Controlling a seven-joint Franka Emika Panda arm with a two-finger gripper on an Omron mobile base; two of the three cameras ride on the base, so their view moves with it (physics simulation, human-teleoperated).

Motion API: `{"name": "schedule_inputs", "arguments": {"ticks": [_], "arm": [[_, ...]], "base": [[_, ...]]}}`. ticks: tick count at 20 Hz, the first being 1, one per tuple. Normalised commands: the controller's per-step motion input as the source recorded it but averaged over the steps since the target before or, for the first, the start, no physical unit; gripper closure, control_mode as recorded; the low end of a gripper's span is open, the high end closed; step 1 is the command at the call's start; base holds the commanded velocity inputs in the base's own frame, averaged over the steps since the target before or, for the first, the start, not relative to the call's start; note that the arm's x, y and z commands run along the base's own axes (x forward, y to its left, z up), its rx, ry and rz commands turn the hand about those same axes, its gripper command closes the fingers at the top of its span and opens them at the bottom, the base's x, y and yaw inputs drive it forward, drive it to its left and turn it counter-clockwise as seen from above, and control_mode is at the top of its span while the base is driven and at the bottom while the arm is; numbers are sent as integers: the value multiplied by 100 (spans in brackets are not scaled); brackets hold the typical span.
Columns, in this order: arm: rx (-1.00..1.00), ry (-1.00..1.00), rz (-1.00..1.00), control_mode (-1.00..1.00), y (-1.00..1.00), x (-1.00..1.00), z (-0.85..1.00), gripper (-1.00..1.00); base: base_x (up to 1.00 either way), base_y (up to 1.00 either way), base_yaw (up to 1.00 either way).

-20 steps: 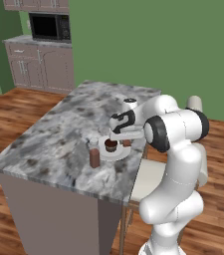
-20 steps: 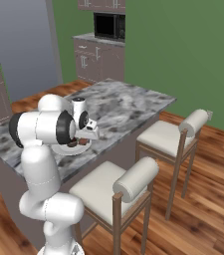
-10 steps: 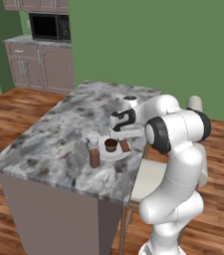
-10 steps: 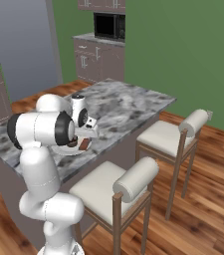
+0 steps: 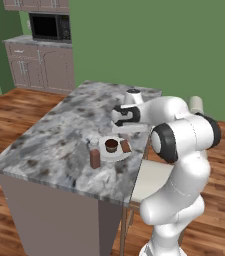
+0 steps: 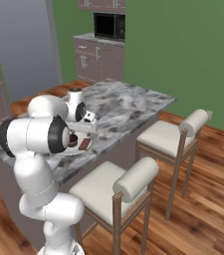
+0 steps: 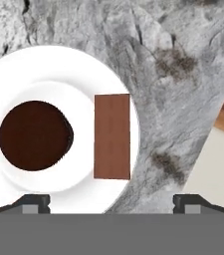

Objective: Take the cinnamon bottle from the cabinet and place it on the dining table, next to the plate with the cupcake. Then take the chocolate from the dining counter and place it on the cupcake plate.

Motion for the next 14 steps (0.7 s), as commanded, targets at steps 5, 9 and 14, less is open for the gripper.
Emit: {"name": "schedule_inputs", "arguments": {"ticks": [5, 9, 14], "arm": [[0, -15, -4, -100, 1, -82, 4, -100], [0, -18, -6, -100, 0, -93, 0, -100], [5, -11, -10, -100, 0, -84, 7, -100]], "base": [[0, 0, 0], [0, 0, 0], [0, 0, 0]]}}
